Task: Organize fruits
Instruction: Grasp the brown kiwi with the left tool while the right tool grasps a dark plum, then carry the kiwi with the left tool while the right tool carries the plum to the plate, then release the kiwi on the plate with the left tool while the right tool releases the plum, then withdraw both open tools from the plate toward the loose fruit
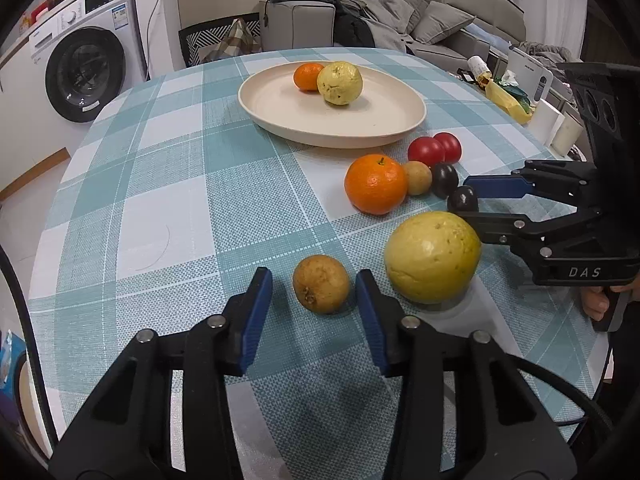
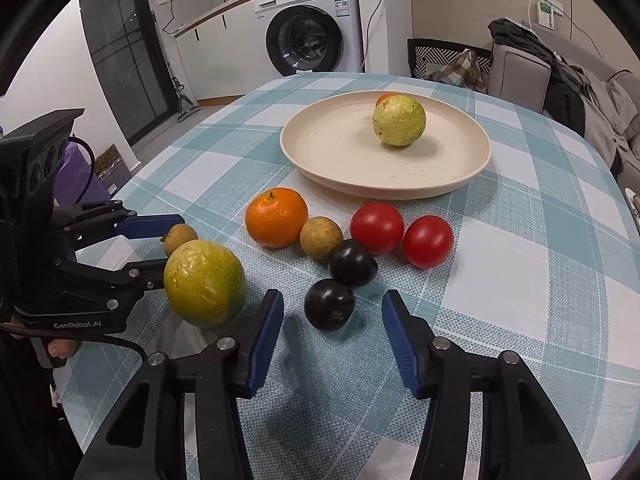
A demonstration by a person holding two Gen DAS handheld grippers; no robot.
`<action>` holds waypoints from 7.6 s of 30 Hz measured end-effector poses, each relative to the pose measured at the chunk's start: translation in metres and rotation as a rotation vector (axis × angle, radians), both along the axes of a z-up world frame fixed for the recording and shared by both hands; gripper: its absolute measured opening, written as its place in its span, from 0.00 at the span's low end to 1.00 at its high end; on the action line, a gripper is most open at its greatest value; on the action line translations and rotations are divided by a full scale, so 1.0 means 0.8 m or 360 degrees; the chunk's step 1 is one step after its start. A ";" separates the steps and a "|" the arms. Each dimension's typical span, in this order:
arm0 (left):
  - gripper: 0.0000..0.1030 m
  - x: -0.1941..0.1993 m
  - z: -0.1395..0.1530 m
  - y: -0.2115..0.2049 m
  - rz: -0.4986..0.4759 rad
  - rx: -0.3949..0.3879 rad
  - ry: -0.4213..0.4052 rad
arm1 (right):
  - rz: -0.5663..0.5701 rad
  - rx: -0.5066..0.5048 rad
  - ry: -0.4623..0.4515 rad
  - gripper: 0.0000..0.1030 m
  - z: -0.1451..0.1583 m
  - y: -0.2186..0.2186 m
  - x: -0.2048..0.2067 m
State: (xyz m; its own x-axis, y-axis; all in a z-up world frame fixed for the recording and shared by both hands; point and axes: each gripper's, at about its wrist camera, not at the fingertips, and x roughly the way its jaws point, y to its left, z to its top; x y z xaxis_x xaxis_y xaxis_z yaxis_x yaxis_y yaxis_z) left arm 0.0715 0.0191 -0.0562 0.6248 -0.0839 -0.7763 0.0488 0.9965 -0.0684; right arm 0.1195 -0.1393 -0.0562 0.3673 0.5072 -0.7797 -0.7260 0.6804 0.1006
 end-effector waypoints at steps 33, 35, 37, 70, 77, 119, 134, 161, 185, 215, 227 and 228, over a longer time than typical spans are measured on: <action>0.24 -0.008 0.015 0.013 0.0019 -0.0096 -0.0110 | -0.0004 0.0006 -0.0034 0.25 0.003 0.004 -0.006; 0.24 -0.009 0.019 0.014 0.0032 -0.0098 -0.0129 | 0.0000 0.0008 -0.0036 0.25 0.003 0.004 -0.007; 0.24 -0.010 0.022 0.015 0.0043 -0.0098 -0.0156 | 0.0003 0.0019 -0.0042 0.25 0.005 0.004 -0.008; 0.24 0.027 0.050 0.002 0.0056 -0.0122 -0.0385 | -0.0143 0.0276 -0.0176 0.25 0.034 -0.022 0.004; 0.24 0.049 0.049 0.001 0.0036 -0.0106 -0.0388 | -0.0168 0.0323 -0.0212 0.25 0.040 -0.021 0.007; 0.24 0.134 0.038 -0.006 0.0048 -0.0107 -0.0353 | -0.0319 0.0403 -0.0078 0.25 0.038 -0.005 0.086; 0.24 0.151 0.033 -0.009 0.0048 -0.0111 -0.0306 | -0.0299 0.0368 -0.0055 0.25 0.034 0.004 0.095; 0.44 0.137 0.032 -0.002 0.0085 -0.0078 -0.0301 | -0.0331 0.0301 -0.0136 0.45 0.034 0.000 0.087; 0.99 0.053 0.056 -0.022 0.0076 -0.0066 -0.0325 | -0.0314 0.0227 -0.0187 1.00 0.041 -0.044 0.042; 0.99 0.068 0.042 0.005 0.0162 -0.0162 -0.0248 | -0.0173 -0.0014 0.0012 0.76 0.005 -0.023 0.031; 0.99 0.069 0.041 0.000 0.0141 -0.0164 -0.0236 | -0.0049 -0.0003 0.0008 0.53 0.001 -0.001 0.017; 0.99 0.070 0.041 -0.001 0.0136 -0.0162 -0.0234 | -0.0049 -0.0007 0.0002 0.52 0.001 -0.001 0.017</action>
